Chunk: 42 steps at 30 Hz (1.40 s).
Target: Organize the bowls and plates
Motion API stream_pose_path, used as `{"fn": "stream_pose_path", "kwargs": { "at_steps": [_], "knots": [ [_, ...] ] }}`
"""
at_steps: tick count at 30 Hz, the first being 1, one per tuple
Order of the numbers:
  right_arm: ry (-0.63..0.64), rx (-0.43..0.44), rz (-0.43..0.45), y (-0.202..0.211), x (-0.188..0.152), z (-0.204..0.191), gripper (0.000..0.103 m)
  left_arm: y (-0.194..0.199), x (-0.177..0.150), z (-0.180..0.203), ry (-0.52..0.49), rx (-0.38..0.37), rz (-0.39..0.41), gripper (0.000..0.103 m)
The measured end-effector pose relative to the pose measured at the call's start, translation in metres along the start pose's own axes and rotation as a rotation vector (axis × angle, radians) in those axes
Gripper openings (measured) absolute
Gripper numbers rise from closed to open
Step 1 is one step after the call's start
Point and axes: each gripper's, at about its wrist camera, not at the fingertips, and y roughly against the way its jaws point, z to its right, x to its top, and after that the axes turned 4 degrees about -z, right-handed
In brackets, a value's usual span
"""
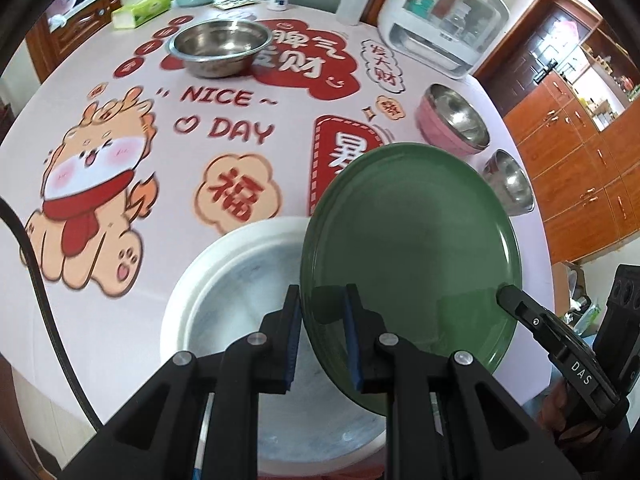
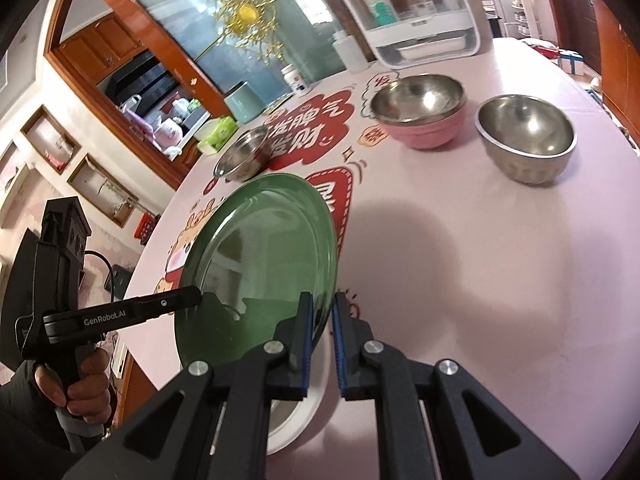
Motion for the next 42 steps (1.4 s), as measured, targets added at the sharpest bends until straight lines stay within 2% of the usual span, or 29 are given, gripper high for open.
{"fn": "stream_pose_path", "kwargs": {
  "at_steps": [10, 21, 28, 35, 42],
  "knots": [
    [0.055, 0.013, -0.088, -0.023, -0.01, -0.023, 0.009, 0.0, -0.029, -0.038, 0.103, 0.012, -0.035, 0.018],
    [0.1, 0.01, -0.174, -0.042, -0.02, -0.039, 0.009, -0.004, -0.051, -0.062, 0.175, 0.025, -0.089, 0.018],
    [0.136, -0.019, -0.227, -0.055, -0.023, -0.048, 0.01, -0.005, -0.057, -0.069, 0.195, 0.04, -0.108, 0.018],
    [0.162, -0.054, -0.245, -0.057, -0.025, -0.052, 0.017, -0.006, -0.056, -0.066, 0.183, 0.052, -0.126, 0.018],
    [0.167, -0.076, -0.262, -0.06, -0.027, -0.052, 0.018, -0.008, -0.055, -0.065, 0.177, 0.057, -0.137, 0.018]
  ]
}}
